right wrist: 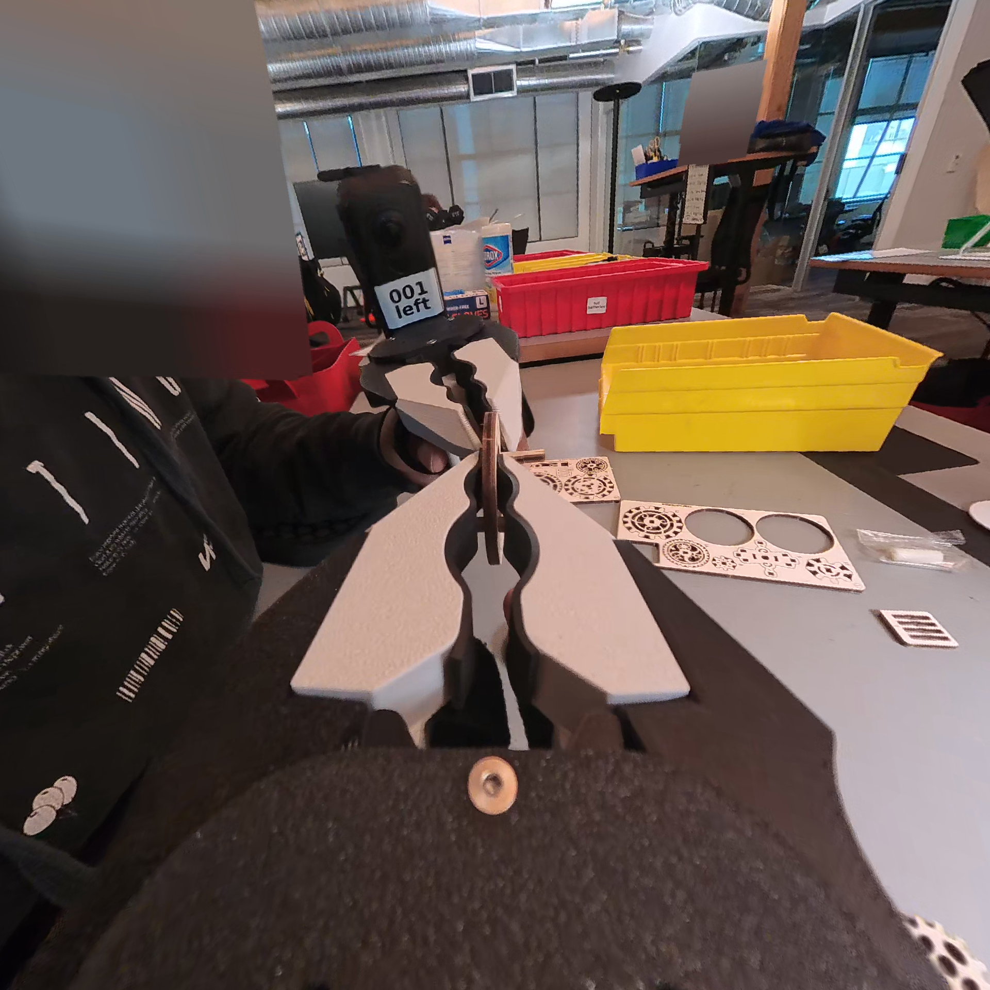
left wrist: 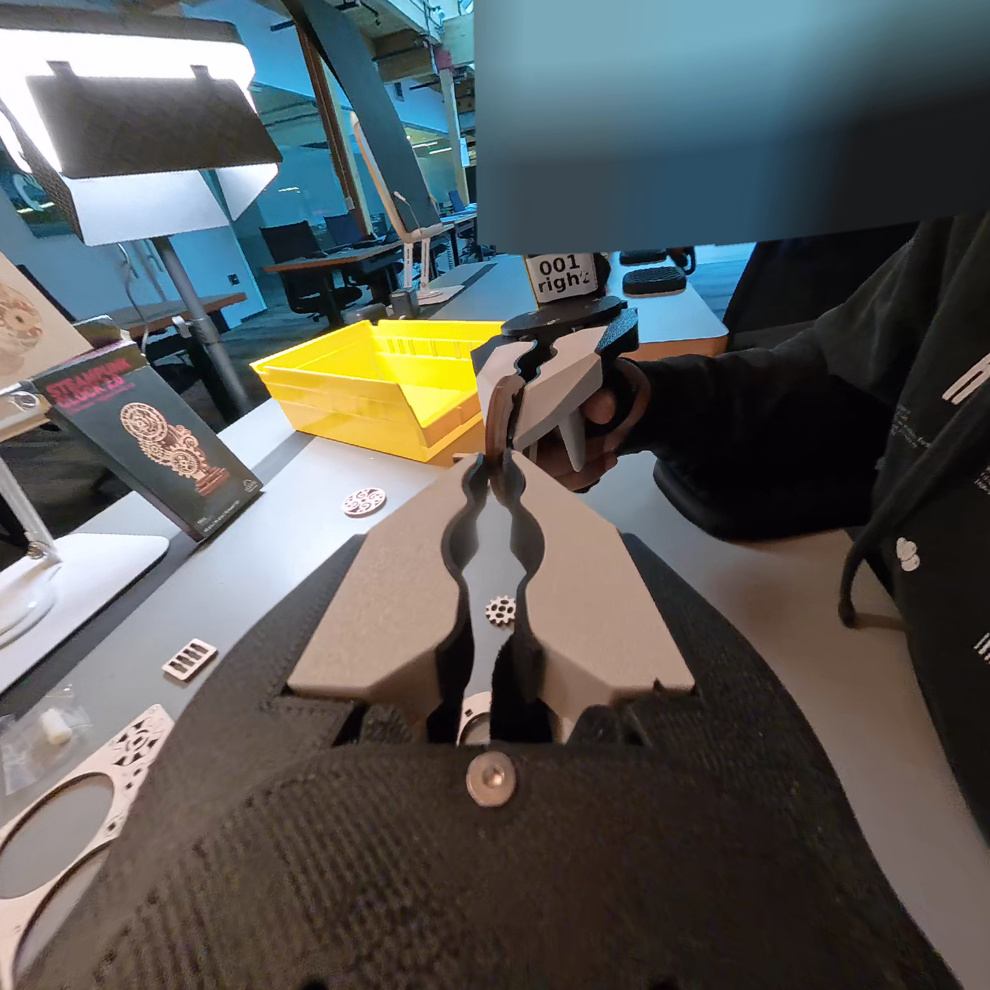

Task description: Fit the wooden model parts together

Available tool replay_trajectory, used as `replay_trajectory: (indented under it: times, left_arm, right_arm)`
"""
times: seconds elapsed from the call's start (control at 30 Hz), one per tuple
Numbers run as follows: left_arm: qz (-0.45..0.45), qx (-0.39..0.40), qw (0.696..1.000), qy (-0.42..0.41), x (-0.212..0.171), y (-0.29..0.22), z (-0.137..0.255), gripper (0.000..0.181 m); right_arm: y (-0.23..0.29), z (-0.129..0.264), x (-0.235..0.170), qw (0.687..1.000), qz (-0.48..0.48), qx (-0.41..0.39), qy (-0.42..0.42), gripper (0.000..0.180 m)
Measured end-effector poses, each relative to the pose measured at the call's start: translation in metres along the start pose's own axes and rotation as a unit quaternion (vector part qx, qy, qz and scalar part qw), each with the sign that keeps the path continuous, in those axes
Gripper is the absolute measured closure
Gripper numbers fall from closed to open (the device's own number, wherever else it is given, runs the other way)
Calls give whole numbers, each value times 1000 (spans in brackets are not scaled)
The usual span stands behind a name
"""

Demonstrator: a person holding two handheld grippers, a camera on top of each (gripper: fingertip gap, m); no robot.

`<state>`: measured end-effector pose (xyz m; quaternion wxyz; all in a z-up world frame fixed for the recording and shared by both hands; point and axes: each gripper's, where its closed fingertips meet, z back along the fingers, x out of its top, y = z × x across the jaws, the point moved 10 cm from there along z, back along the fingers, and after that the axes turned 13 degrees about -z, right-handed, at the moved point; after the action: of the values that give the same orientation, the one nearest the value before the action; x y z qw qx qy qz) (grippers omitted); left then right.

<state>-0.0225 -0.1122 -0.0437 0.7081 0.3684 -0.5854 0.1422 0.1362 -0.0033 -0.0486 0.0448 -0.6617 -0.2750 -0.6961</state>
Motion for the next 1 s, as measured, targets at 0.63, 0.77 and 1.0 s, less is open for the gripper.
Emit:
replay_trajectory:
  times: [0.63, 0.77, 1.0]
  left_arm:
    - [170, 21, 981, -96, -23, 19, 8, 180]
    - [204, 34, 968, -140, -29, 20, 8, 180]
    - [207, 18, 973, -102, -36, 21, 3, 172]
  right_arm:
    - [-22, 26, 14, 992, -53, -69, -88, 151]
    - [-25, 23, 7, 992, -85, -53, -72, 151]
    - [-18, 11, 5, 997, -56, -49, -28, 179]
